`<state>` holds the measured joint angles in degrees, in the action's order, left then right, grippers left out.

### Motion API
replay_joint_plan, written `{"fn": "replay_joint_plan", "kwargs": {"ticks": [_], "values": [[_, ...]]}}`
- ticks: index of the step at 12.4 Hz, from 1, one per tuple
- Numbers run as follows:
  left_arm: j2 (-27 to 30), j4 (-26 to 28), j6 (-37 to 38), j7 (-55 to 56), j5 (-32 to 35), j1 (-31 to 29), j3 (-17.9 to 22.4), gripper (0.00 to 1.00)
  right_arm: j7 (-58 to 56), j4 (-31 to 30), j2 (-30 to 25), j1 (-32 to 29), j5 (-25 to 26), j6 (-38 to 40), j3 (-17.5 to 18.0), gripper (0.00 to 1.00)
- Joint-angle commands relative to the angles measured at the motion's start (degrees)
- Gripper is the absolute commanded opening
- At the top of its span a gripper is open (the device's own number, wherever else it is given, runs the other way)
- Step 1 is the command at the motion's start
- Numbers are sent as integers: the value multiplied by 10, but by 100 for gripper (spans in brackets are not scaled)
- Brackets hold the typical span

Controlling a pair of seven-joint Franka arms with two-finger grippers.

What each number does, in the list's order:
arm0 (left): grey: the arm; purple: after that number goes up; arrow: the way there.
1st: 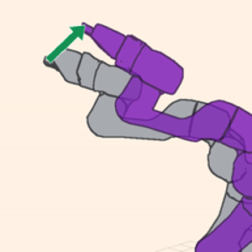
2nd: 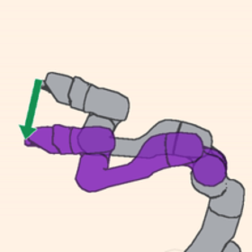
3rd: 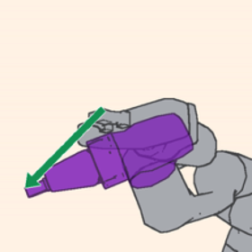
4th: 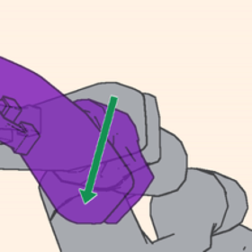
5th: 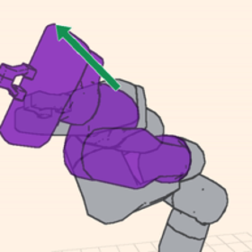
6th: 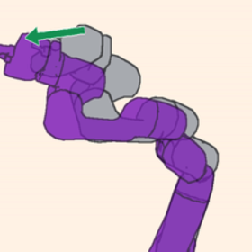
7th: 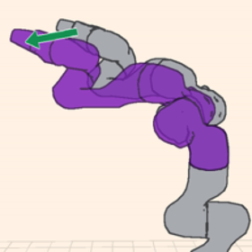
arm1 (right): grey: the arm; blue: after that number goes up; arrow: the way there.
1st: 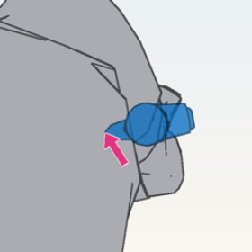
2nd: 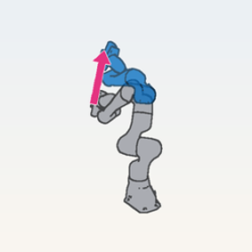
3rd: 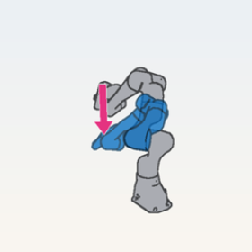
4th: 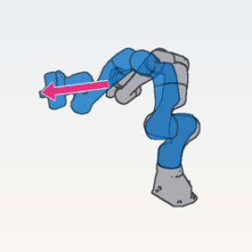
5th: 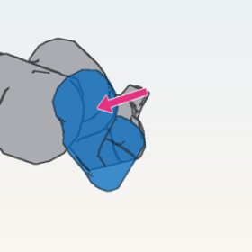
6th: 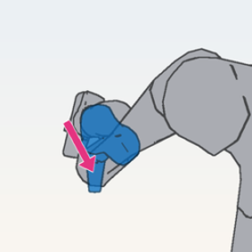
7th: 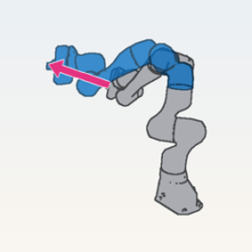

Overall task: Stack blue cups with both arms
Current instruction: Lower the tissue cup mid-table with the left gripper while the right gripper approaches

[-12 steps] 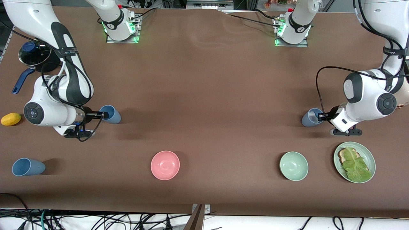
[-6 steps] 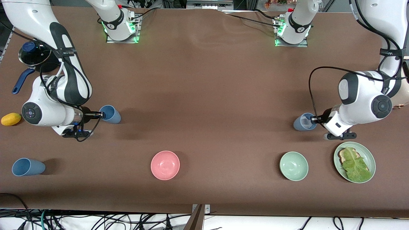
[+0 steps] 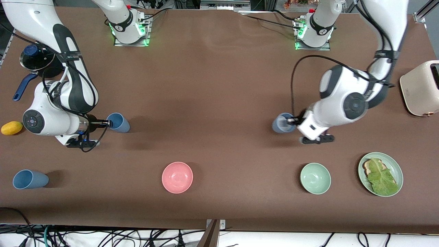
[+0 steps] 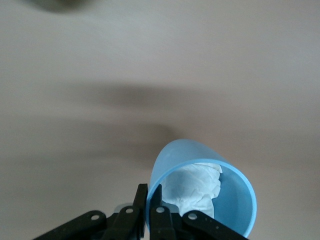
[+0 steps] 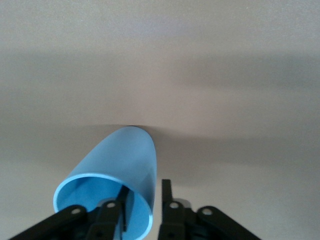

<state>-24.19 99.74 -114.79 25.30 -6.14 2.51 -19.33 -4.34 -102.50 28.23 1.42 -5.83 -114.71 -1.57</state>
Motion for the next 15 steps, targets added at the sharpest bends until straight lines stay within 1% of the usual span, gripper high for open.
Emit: {"fn": "replay_joint_plan", "kwargs": {"ticks": [1,2,3,5,6,7,10,11,12,13,14,15], "values": [[-65,-71,7,103,-8,91,3,0,-4,-9,-6,-4,-9,-8,2,15],[-89,-101,-5,127,-5,111,3,0,-4,-9,-6,-4,-9,-8,2,8],[-104,-110,-29,144,-4,125,3,0,-4,-9,-6,-4,-9,-8,2,5],[-127,-111,-88,159,-4,148,4,0,-4,-9,-6,-4,-9,-8,2,4],[-137,-111,-95,164,9,156,5,0,-4,-9,-6,-4,-9,-8,2,0],[-144,-111,-96,170,26,156,4,0,-4,-9,-6,-4,-9,-8,2,0],[-152,-111,-112,177,32,156,4,0,-2,1,-14,0,-8,2,4,0],[-152,-111,-112,176,32,156,4,4,-2,11,-19,3,-7,2,6,0],[-152,-111,-112,172,32,152,5,28,-2,24,-22,5,-6,3,16,0],[-151,-111,-111,171,32,150,5,47,0,33,-24,5,-6,13,22,0],[-149,-111,-110,171,32,147,5,78,11,54,-24,12,-7,32,25,0],[-145,-113,-105,175,32,141,5,100,35,83,-22,23,-7,65,25,0]]}}
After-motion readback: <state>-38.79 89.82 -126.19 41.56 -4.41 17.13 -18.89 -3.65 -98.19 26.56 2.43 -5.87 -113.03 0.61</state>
